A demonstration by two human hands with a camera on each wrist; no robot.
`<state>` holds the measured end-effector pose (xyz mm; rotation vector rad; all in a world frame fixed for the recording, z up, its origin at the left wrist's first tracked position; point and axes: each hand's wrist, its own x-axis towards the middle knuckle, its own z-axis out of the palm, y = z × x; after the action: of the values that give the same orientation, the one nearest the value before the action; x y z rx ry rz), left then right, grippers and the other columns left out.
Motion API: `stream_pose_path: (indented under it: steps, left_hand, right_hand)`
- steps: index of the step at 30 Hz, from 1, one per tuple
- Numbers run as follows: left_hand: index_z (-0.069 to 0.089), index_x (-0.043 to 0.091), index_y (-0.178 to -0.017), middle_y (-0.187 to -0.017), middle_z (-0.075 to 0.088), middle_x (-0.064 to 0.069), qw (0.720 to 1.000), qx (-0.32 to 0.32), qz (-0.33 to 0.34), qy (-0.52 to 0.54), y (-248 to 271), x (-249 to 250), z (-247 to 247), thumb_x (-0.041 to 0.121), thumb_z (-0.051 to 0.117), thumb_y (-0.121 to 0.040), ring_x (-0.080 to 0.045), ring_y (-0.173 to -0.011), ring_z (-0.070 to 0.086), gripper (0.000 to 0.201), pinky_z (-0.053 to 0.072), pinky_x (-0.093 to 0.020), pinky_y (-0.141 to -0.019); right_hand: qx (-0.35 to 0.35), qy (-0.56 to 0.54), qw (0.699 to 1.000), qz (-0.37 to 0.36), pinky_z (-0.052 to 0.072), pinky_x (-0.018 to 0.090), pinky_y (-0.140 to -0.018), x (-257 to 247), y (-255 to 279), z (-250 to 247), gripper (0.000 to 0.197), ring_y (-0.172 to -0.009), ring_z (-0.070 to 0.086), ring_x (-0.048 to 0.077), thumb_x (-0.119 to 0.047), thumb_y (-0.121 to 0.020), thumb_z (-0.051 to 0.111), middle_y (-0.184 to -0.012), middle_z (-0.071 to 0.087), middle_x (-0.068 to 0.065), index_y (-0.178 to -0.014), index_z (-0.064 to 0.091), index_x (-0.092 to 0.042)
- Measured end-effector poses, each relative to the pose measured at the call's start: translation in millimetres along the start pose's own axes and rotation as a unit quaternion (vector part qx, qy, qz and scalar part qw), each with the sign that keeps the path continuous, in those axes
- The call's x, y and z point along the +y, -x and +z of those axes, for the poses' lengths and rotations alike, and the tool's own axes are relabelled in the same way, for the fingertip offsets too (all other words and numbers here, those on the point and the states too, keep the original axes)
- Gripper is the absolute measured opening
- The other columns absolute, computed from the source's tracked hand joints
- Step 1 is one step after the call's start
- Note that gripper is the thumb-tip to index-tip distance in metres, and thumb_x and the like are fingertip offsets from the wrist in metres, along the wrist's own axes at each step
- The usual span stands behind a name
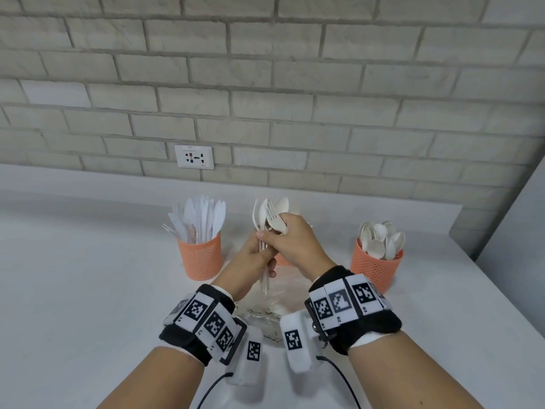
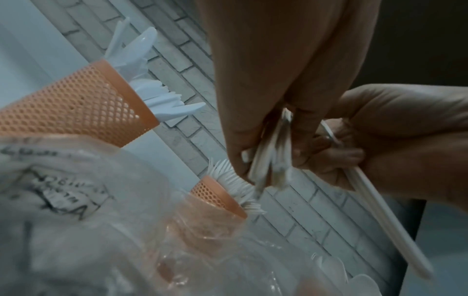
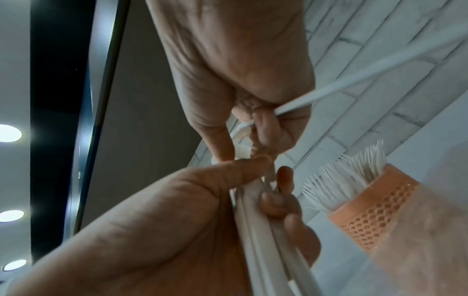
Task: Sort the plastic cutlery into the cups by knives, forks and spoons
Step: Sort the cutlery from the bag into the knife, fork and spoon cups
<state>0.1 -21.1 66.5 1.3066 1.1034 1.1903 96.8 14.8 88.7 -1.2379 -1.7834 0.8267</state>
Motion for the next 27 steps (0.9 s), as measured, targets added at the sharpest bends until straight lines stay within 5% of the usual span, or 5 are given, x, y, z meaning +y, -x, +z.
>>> stream_pose_path:
  steps: [9, 15, 19, 24, 27]
  left_hand:
    - [0.052, 0.013, -0.101, -0.061, 0.055, 0.008, 0.997, -0.017, 0.004, 0.081, 1, 0, 1, -0.002, 0.049, -0.091, -0.006, -0.052, 0.04, 0.018, 0.041, -0.019, -0.047]
    - [0.056, 0.01, -0.109, -0.059, 0.056, 0.01, 0.995, -0.005, 0.013, 0.099, 0, 0, 5, 0.013, 0.045, -0.096, -0.008, -0.054, 0.046, 0.017, 0.048, -0.02, -0.049]
    - [0.047, 0.002, -0.116, -0.068, 0.045, -0.001, 0.997, 0.041, 0.007, 0.067, -3, -2, 5, 0.011, 0.04, -0.098, -0.008, -0.051, 0.048, 0.021, 0.054, -0.023, -0.051]
    - [0.038, 0.018, -0.127, -0.063, 0.048, -0.002, 0.99, 0.064, 0.067, -0.107, -3, 0, 11, 0.006, 0.035, -0.098, -0.002, -0.04, 0.046, 0.031, 0.045, -0.015, -0.043]
    - [0.04, 0.009, -0.129, -0.063, 0.049, 0.002, 0.979, 0.077, 0.096, -0.16, -5, -4, 9, 0.006, 0.037, -0.097, -0.006, -0.041, 0.045, 0.033, 0.042, -0.016, -0.042]
  right_hand:
    - [-0.039, -0.187, 0.978, 0.089, 0.032, 0.014, -0.033, 1, 3, -10, 0.019, -0.031, 0.043, 0.001, -0.014, -0.095, 0.047, -0.067, 0.055, 0.007, -0.1, 0.058, 0.0]
    - [0.057, -0.243, 0.967, 0.048, 0.044, 0.021, -0.051, -2, 0, -15, 0.015, -0.05, 0.05, 0.006, -0.02, -0.1, 0.034, -0.069, 0.05, 0.001, -0.092, 0.047, -0.017]
    - [0.107, -0.175, 0.978, -0.032, 0.04, 0.022, -0.051, -5, 0, -20, 0.018, -0.051, 0.045, 0.006, -0.023, -0.099, 0.041, -0.062, 0.046, -0.005, -0.105, 0.052, -0.011]
    - [0.064, -0.055, 0.993, -0.087, 0.037, 0.014, -0.048, -11, 9, -5, 0.026, -0.043, 0.044, 0.002, -0.026, -0.081, 0.071, -0.054, 0.044, -0.007, -0.073, 0.051, -0.011]
    - [0.096, 0.013, 0.991, -0.089, 0.037, 0.022, -0.054, -9, 7, 2, 0.023, -0.053, 0.043, 0.01, -0.018, -0.082, 0.066, -0.058, 0.046, -0.004, -0.07, 0.049, -0.01]
